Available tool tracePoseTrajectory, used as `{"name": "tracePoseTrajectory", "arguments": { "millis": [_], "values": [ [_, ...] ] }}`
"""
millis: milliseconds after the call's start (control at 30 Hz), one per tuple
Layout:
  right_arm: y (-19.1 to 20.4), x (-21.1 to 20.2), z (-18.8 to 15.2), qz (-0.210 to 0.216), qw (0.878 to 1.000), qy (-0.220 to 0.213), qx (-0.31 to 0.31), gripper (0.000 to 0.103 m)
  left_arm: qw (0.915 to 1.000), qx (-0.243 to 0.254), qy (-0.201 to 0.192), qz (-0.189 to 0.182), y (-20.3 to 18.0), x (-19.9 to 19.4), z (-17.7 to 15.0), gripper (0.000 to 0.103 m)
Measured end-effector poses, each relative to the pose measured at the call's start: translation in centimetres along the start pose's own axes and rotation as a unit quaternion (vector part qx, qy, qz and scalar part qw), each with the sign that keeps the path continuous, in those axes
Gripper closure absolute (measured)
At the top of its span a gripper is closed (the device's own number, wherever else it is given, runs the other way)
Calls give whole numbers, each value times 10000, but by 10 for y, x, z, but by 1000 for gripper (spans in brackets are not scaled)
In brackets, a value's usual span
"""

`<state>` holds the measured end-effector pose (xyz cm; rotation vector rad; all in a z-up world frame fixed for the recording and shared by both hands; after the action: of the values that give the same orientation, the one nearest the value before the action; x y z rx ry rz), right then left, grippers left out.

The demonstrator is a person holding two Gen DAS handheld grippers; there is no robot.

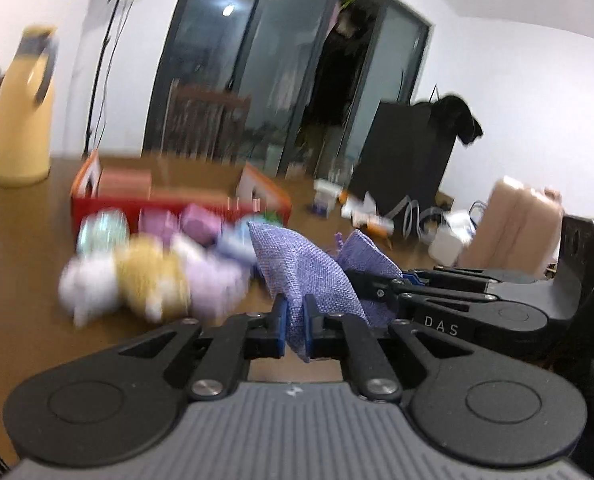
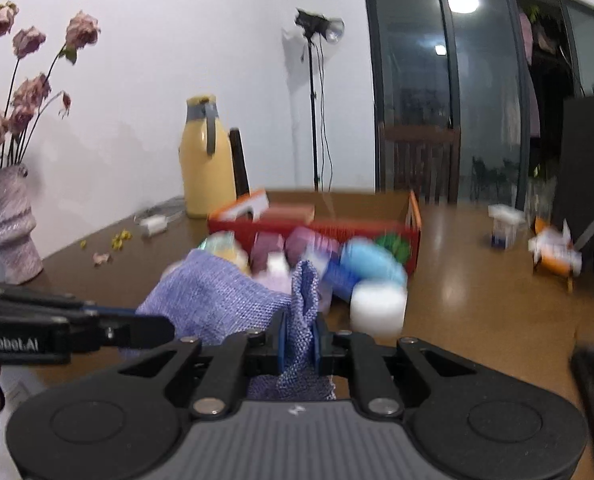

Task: Organize soft objects
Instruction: 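Carry the purple cloth into the box beside the sponge and release, then withdraw both grippers from the box back toward the pile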

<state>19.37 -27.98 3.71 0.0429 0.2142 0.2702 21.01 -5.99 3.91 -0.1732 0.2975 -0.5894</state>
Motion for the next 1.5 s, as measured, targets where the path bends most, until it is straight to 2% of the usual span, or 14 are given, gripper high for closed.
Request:
{"name": "tracePoseTrajectory", "arguments": {
  "millis": [200, 400, 600, 700, 800, 867, 933, 967, 1033, 1100, 1167, 1367, 1433, 1500],
  "values": [
    [-32, 83, 66, -17, 9992, -143, -364, 91, 9998, 60, 9, -173, 34, 85, 68, 94],
    [-85, 229, 116, -257, 9986, 215, -420, 91, 9983, -215, 536, 30, 91, 227, 125, 94],
    [-139, 377, 111, -432, 9917, 1208, -119, 91, 9839, -876, 1484, 476, 154, 366, 124, 94],
    [-156, 419, 103, -410, 9874, 1520, 152, 91, 9797, -646, 1788, 640, 163, 403, 118, 94],
    [-161, 443, 92, -648, 9826, 1732, -149, 88, 9720, -782, 2136, 598, 175, 428, 109, 91],
    [-160, 454, 86, -802, 9791, 1834, -363, 85, 9699, -804, 2196, 684, 181, 433, 105, 78],
    [-156, 454, 82, -863, 9770, 1898, -453, 80, 9727, -617, 2054, 888, 181, 430, 108, 67],
    [-155, 452, 82, -899, 9773, 1861, -460, 79, 9741, -590, 1980, 922, 182, 425, 111, 65],
    [-151, 448, 90, -920, 9792, 1748, -473, 58, 9769, -597, 1842, 902, 182, 411, 117, 60],
    [-149, 435, 101, -893, 9807, 1680, -442, 50, 9776, -504, 1762, 1037, 183, 395, 125, 60],
    [-147, 418, 115, -1027, 9815, 1539, -493, 49, 9779, -385, 1694, 1166, 183, 377, 138, 58],
    [-143, 341, 160, -959, 9883, 1150, -301, 42, 9836, 96, 1034, 1473, 166, 269, 178, 45],
    [-139, 305, 172, -958, 9902, 952, -351, 35, 9825, 362, 806, 1639, 156, 233, 185, 40],
    [-131, 272, 181, -906, 9915, 830, -419, 33, 9802, 577, 610, 1791, 144, 193, 188, 37]
  ]
}}
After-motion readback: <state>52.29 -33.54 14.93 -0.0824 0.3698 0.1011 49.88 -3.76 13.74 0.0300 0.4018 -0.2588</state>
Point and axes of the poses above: each gripper's, at about its wrist camera, not at the fingertips, and x roughly the way its jaws point, y to its left, z to its top, the point moved 2 cm from there along x, roughly the way its jaws point, and after that the axes turned 10 degrees about -y, right-handed, at the moved point
